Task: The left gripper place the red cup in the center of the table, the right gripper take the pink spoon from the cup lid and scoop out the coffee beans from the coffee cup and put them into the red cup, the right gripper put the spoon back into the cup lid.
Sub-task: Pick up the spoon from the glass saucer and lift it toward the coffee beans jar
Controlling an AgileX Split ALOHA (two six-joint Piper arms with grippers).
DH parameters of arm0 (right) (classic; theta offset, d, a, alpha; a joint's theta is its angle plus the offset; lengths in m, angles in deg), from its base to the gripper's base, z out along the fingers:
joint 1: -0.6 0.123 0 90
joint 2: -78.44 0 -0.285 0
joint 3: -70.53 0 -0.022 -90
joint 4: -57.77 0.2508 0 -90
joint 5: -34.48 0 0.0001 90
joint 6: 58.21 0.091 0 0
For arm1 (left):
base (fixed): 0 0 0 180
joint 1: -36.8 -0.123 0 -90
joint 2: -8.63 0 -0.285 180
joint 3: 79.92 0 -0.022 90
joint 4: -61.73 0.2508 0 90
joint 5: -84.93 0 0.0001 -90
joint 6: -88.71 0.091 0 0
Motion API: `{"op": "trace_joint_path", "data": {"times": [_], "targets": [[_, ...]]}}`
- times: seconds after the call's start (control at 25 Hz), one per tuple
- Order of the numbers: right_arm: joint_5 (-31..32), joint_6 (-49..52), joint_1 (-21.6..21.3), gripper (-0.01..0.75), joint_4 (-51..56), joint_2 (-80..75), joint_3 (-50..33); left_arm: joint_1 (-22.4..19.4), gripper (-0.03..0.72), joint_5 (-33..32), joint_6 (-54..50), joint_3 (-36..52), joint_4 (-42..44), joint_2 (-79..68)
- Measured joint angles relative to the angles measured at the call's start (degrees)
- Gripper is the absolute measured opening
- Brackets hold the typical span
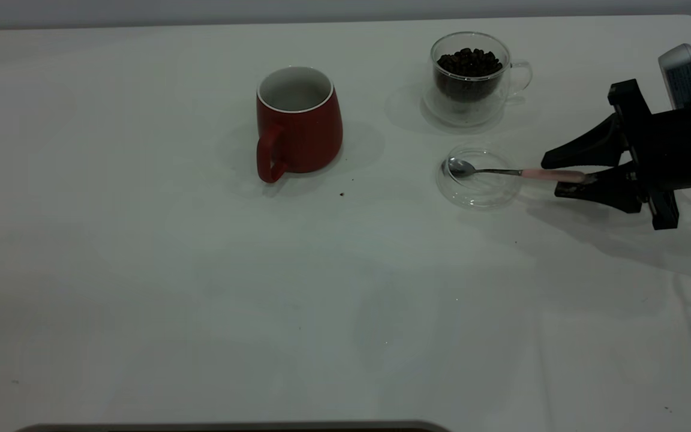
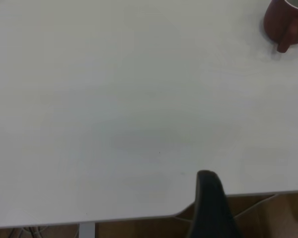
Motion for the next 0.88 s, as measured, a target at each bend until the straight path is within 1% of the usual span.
{"op": "trace_joint_path", "data": {"times": [0.24, 0.4, 0.56, 0.72, 0.88], "targets": [[2.7, -3.3, -1.9, 0.198, 0.0, 0.0, 0.0, 0.0, 0.529, 0.0, 0.0, 0.0, 0.0, 0.0], [4.4, -5.0, -3.3, 0.143, -1.3, 0.0, 0.0, 0.0, 0.529, 0.0, 0.0, 0.0, 0.0, 0.0], [6.1, -5.9, -5.2, 0.113, -5.4, 0.0, 0.0, 0.0, 0.529, 0.0, 0.0, 0.0, 0.0, 0.0], [6.5, -7.8, -6.4, 0.113, -7.1, 1.6, -0.9, 0.0, 0.529, 0.0, 0.0, 0.0, 0.0, 0.0], [6.8, -8.9, -7.4, 0.113, -7.7, 6.7, -2.8, 0.0, 0.529, 0.0, -0.1, 0.0, 0.1, 0.0]]}}
